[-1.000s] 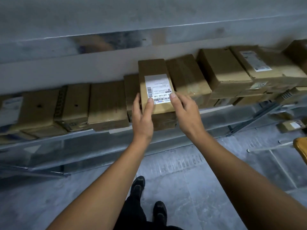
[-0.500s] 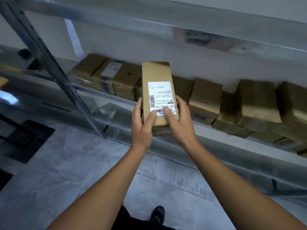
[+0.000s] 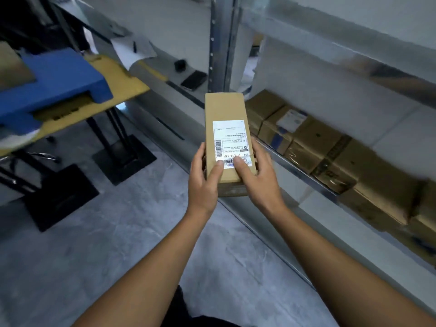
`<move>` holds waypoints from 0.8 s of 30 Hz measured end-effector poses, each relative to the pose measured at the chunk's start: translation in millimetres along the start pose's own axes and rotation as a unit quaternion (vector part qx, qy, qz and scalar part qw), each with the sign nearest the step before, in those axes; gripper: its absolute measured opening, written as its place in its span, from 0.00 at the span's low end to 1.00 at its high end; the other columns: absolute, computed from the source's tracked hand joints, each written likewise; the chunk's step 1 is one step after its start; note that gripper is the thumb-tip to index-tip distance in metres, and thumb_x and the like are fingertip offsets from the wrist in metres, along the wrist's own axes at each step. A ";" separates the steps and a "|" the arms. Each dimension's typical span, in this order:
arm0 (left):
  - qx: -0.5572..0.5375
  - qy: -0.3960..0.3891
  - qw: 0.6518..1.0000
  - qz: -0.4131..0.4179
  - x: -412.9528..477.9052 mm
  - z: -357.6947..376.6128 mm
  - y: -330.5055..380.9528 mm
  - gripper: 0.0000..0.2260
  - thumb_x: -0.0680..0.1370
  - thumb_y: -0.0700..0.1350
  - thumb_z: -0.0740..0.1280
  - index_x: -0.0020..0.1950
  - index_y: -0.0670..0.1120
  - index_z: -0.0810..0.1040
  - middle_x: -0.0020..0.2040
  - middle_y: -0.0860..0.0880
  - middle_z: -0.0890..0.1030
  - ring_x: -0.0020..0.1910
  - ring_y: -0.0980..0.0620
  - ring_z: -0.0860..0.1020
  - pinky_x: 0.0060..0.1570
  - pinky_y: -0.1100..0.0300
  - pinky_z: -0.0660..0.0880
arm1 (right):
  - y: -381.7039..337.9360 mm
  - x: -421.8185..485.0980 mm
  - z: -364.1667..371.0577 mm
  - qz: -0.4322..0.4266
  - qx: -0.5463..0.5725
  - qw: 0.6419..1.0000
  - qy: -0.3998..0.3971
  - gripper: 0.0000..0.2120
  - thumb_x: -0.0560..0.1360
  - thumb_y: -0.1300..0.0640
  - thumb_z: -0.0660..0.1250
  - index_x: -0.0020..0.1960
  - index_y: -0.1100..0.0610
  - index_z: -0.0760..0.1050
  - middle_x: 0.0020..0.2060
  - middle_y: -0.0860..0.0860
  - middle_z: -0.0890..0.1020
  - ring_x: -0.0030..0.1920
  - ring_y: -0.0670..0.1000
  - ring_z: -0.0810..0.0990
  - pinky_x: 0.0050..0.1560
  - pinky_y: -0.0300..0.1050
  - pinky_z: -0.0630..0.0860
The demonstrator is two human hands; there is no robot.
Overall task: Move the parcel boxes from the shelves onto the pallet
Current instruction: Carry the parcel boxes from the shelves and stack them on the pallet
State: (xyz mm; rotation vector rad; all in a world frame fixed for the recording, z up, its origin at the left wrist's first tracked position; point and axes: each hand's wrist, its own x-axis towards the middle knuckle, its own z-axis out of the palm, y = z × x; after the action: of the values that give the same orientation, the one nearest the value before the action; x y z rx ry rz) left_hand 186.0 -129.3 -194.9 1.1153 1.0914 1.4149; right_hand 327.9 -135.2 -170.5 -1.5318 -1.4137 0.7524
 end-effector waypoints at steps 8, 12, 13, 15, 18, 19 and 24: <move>-0.002 0.084 0.996 0.010 91.4 -159.8 14.6 0.29 0.80 0.50 0.68 0.80 0.49 0.66 0.73 0.51 0.77 0.69 0.53 0.78 0.65 0.54 0.78 | -64.6 72.1 172.2 -0.031 0.014 0.996 -0.077 0.34 0.78 0.37 0.66 0.81 0.42 0.64 0.71 0.43 0.73 0.67 0.30 0.68 0.69 0.37 0.67; 0.013 0.127 0.992 0.012 125.4 -217.8 18.0 0.28 0.80 0.50 0.68 0.80 0.49 0.67 0.72 0.54 0.77 0.68 0.58 0.78 0.60 0.62 0.77 | -85.2 100.1 239.6 -0.031 0.023 0.993 -0.114 0.32 0.78 0.36 0.66 0.80 0.38 0.63 0.68 0.32 0.71 0.66 0.26 0.66 0.66 0.32 0.64; 0.019 0.137 0.990 0.008 134.4 -230.9 17.9 0.28 0.80 0.51 0.68 0.80 0.50 0.66 0.72 0.55 0.77 0.68 0.58 0.78 0.62 0.60 0.78 | -89.3 108.1 255.7 -0.033 0.029 0.992 -0.122 0.32 0.77 0.36 0.66 0.79 0.35 0.62 0.64 0.25 0.69 0.66 0.26 0.66 0.63 0.28 0.63; 0.028 0.159 0.987 -0.004 152.3 -255.7 16.7 0.30 0.80 0.53 0.67 0.81 0.52 0.65 0.73 0.54 0.76 0.69 0.56 0.77 0.67 0.52 0.77 | -97.8 124.4 286.3 -0.038 0.037 0.989 -0.140 0.31 0.77 0.36 0.66 0.78 0.31 0.60 0.60 0.18 0.68 0.67 0.27 0.66 0.57 0.21 0.62; 0.041 0.189 0.981 -0.013 186.3 -290.5 12.0 0.31 0.80 0.54 0.67 0.82 0.52 0.64 0.74 0.52 0.75 0.71 0.53 0.76 0.71 0.45 0.74 | -106.1 156.0 332.2 -0.044 0.042 0.984 -0.169 0.32 0.76 0.33 0.65 0.78 0.32 0.61 0.62 0.24 0.69 0.68 0.28 0.67 0.57 0.21 0.63; 0.042 0.198 0.979 -0.013 199.6 -301.3 10.6 0.30 0.80 0.53 0.67 0.82 0.51 0.64 0.74 0.51 0.76 0.71 0.53 0.76 0.71 0.44 0.73 | -107.1 168.9 348.0 -0.044 0.045 0.982 -0.179 0.33 0.75 0.33 0.65 0.79 0.34 0.62 0.64 0.29 0.70 0.69 0.30 0.67 0.58 0.21 0.64; 0.067 0.231 0.971 -0.009 281.8 -359.2 6.3 0.29 0.80 0.53 0.66 0.81 0.52 0.65 0.73 0.53 0.76 0.71 0.55 0.75 0.72 0.46 0.73 | -118.8 245.2 433.0 -0.065 0.054 0.970 -0.227 0.34 0.77 0.37 0.64 0.81 0.40 0.63 0.71 0.44 0.74 0.67 0.29 0.68 0.60 0.28 0.69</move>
State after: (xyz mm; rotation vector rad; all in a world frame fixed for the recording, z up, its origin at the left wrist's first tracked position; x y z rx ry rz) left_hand -192.5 124.3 -224.4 0.8833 1.5385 1.6534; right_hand -67.0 187.4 -211.4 -1.2146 -1.7520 1.1279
